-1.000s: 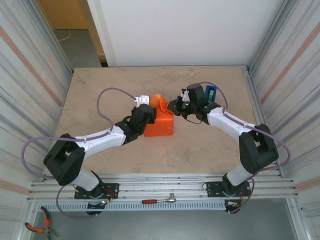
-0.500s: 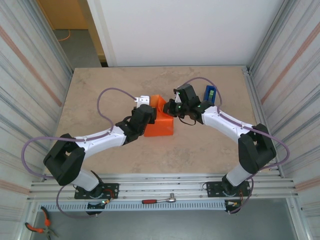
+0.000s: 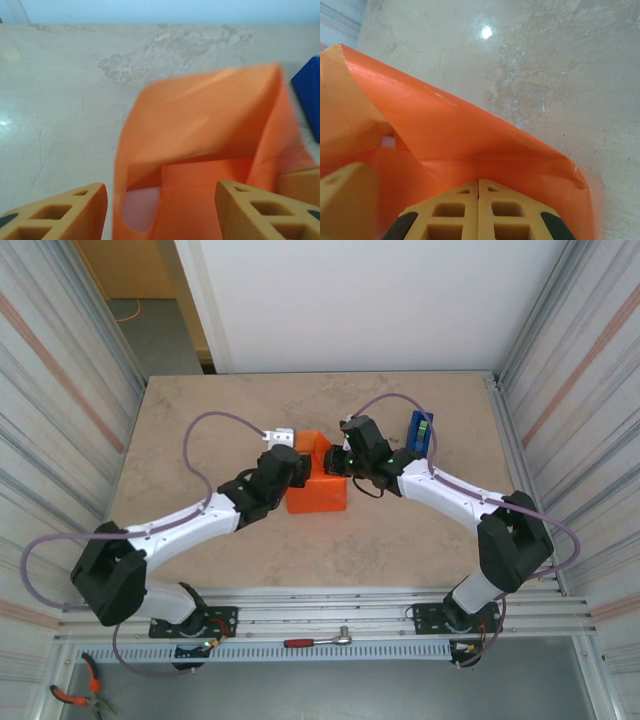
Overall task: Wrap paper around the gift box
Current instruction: Fold the seventh fold of the wrapping paper on the gift box.
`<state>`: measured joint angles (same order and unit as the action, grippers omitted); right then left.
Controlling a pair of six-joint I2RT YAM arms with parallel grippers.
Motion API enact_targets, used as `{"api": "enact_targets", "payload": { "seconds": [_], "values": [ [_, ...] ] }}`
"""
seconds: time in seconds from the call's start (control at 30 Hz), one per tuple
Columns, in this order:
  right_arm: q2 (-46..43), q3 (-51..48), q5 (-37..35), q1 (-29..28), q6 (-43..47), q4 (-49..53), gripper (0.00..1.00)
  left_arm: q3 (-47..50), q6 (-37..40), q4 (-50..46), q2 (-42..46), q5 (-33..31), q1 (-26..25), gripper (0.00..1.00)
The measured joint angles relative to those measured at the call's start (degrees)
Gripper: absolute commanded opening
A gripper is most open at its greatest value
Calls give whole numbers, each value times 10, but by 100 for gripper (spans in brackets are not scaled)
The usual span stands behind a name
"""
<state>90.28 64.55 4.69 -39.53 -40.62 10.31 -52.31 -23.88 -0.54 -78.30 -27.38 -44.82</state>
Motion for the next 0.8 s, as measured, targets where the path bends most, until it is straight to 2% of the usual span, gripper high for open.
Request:
{"api": "enact_targets", "payload": {
  "seconds": [0.3, 0.57, 0.7, 0.8],
  "values": [
    [-2, -12, 0, -1, -1, -23, 0, -29, 1, 3, 21, 47, 11, 64],
    [-7, -22, 0, 0, -7, -37, 0, -24, 1, 2, 27, 49, 19, 66],
    [-8, -26, 0, 0, -7, -42, 0, -18, -2, -17, 74, 56, 57, 67],
    [-8, -26, 0, 0, -8, -43, 0, -12, -18, -29, 113, 83, 114, 66]
  ]
}}
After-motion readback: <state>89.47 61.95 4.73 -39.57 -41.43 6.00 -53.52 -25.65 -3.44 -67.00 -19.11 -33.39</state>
